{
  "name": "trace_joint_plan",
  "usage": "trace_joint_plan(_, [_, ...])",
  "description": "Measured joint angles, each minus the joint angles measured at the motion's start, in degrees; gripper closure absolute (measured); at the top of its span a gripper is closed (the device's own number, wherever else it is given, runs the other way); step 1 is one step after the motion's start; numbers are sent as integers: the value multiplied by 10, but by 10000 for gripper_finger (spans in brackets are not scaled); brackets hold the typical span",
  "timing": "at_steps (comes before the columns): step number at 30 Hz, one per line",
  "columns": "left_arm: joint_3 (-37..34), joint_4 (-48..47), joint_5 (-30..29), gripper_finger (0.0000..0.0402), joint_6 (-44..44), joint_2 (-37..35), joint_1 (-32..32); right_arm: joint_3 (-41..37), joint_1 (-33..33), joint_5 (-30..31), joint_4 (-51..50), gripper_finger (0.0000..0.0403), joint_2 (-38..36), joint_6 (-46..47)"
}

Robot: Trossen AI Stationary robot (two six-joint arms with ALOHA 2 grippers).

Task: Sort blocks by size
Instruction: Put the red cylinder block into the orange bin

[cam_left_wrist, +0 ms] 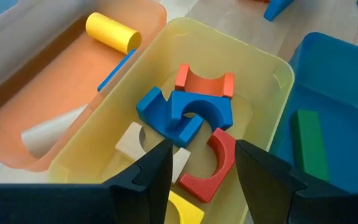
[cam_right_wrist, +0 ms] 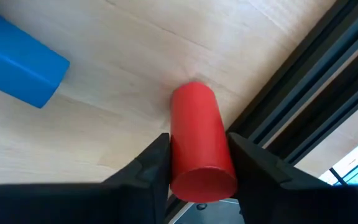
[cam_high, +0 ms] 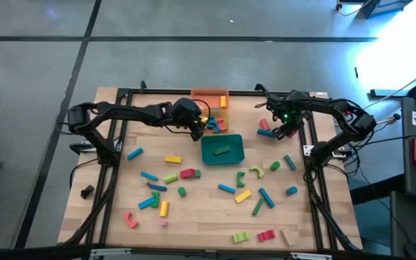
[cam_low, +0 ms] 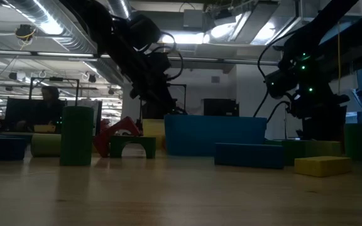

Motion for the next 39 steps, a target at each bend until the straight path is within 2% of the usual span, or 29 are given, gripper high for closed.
trace_joint_plan(7, [0, -25, 0, 244, 1, -32, 0, 10, 1, -1, 2, 268, 0, 0])
trace_joint_plan(16, [0, -105, 0, 244, 34, -125, 0, 134, 1, -6, 22, 261, 0, -15])
trace_joint_plan(20, [0, -178, 0, 244, 31, -180, 0, 177, 1, -59, 120, 263, 0, -15])
trace_joint_plan(25, [0, -300, 0, 244, 23, -251, -2, 185, 2, -189, 301, 261, 0, -14])
trace_joint_plan(28, [0, -373, 0, 244, 0, -289, -2, 182, 2, -246, 399, 263, 7, -13])
trace_joint_plan(33, [0, -453, 0, 244, -80, -324, -2, 181, 19, -262, 515, 261, 49, -4])
trace_joint_plan(39, [0, -481, 0, 244, -121, -330, -3, 181, 62, -265, 635, 260, 120, -4])
